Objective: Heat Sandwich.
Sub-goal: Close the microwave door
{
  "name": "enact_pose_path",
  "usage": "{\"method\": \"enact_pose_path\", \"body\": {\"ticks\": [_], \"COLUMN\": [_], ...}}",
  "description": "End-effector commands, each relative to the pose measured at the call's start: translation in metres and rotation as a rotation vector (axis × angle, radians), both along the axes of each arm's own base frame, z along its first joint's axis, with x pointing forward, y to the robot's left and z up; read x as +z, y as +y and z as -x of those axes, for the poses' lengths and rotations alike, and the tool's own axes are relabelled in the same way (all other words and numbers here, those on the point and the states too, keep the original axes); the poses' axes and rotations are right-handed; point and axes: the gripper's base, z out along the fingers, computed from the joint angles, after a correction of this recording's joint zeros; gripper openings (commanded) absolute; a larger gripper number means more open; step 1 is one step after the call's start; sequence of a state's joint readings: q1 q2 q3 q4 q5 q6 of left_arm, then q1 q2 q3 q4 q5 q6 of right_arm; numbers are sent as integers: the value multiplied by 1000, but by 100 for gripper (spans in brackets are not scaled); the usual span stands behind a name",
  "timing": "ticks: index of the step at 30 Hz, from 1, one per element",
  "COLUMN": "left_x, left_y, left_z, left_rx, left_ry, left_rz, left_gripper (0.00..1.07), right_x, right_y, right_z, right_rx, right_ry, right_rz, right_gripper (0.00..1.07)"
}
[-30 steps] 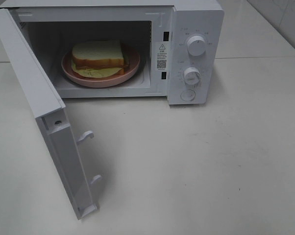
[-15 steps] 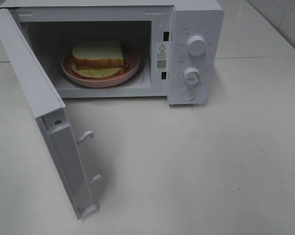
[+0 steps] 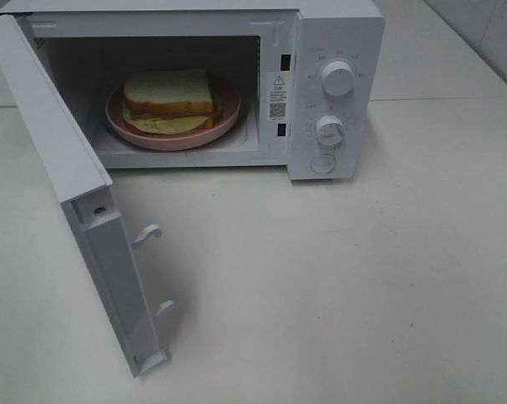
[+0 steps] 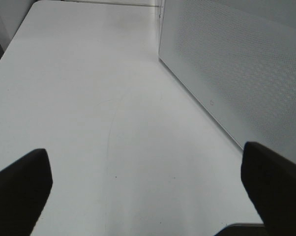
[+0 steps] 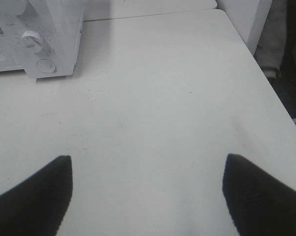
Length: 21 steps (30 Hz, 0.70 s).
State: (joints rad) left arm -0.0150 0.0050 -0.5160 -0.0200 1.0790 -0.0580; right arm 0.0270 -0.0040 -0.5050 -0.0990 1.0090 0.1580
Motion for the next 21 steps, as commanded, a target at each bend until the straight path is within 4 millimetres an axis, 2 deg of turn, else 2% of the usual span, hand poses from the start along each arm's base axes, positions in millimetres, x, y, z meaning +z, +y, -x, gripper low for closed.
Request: {"method": "enact_pose_path", "body": {"ticks": [1, 17, 21], "left_x": [0, 0, 6], "left_y": [-1, 0, 0], "left_z": [0, 0, 1], "left_rx": [4, 9, 9], "left_ry": [-6, -9, -39], "left_rz": [10, 13, 14], "left_gripper": [98, 98, 98], "right_x": [0, 0, 0], "right_y": [0, 0, 0], "right_z": [3, 3, 3], "right_rx": [-3, -3, -3], "right_ry": [-36, -36, -36], "right_rz": [7, 7, 7], "right_gripper": [76, 76, 76]}}
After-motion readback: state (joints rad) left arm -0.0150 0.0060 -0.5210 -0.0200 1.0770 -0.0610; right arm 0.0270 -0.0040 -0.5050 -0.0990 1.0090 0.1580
